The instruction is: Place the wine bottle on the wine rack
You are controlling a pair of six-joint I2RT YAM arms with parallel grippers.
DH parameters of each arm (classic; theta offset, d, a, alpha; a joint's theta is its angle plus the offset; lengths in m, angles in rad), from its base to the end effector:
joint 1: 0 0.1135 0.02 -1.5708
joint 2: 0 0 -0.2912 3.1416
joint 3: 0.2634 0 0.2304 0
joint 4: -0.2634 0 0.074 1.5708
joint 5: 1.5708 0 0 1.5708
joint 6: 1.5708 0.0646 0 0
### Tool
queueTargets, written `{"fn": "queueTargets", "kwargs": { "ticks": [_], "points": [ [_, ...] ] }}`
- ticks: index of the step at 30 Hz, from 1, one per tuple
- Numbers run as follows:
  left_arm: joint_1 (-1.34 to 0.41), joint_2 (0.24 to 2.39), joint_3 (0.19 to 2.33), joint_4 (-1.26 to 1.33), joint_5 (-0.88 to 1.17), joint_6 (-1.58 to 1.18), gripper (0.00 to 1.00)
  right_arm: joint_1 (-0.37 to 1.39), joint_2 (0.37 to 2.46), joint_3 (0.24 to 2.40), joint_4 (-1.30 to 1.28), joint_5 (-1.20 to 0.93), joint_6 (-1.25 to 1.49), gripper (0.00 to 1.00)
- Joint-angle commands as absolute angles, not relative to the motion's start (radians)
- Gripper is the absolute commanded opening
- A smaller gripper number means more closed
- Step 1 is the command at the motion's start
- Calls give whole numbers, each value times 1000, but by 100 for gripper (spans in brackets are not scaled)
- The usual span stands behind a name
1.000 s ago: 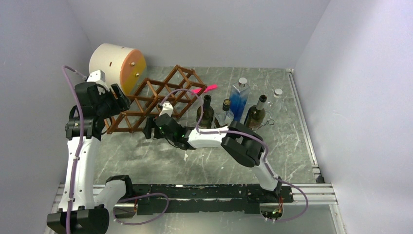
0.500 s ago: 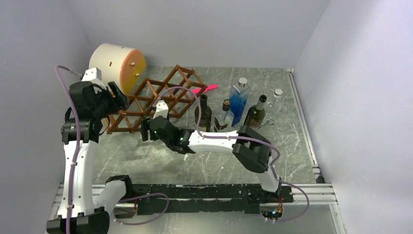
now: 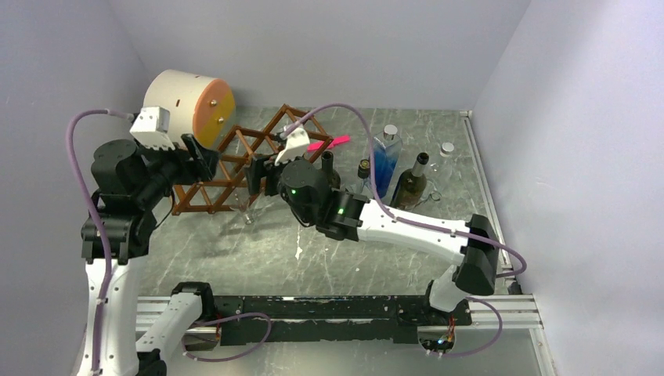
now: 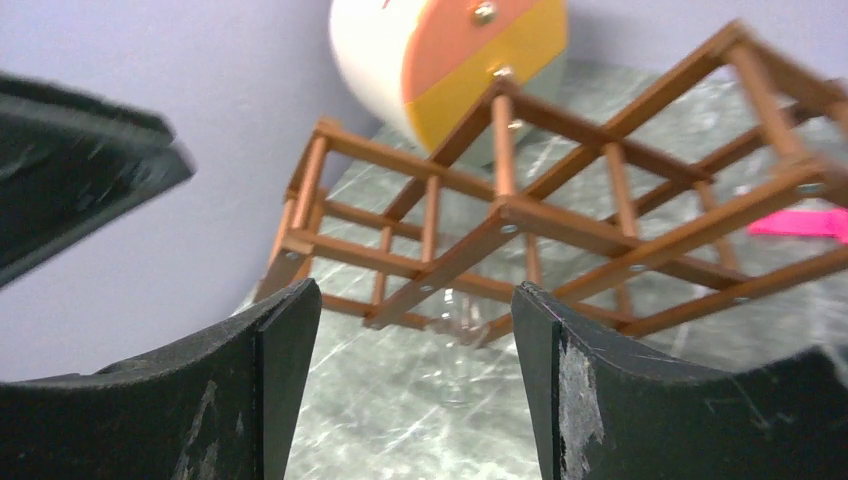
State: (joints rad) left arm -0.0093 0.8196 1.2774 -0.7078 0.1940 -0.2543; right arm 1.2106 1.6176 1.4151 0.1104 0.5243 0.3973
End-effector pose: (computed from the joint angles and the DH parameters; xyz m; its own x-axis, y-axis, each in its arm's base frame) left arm 0.1273 -0.0136 0.4445 -0.2887 -0.2442 -0.9258 0.1274 0.9485 -0.2899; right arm 0.1688 0.3564 0.4065 -0.2754 0.2192 -0.9360 -0.5725 0.7448 0.3428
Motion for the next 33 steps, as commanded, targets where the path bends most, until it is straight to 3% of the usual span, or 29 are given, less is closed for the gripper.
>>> {"fn": "queueTargets", "kwargs": {
  "ticks": [1, 3, 9, 21, 33],
  "points": [
    [-90, 773, 1266, -664, 370, -183, 84, 1203, 1573, 1469, -87, 762, 308, 74],
    [-127, 755, 1247, -648, 405, -164, 89, 1194, 1555, 1492, -167, 827, 299, 75],
    [-219, 718, 1200, -623, 383, -124, 91, 1137, 1528, 1540, -379, 935, 370, 76],
    [-293, 744, 1168, -609, 374, -123, 90, 1007, 1478, 1496, -457, 789, 428, 76],
    [-293, 793, 1119, -503, 405, -154, 89, 968, 1496, 1401, -422, 695, 382, 59]
  ]
}}
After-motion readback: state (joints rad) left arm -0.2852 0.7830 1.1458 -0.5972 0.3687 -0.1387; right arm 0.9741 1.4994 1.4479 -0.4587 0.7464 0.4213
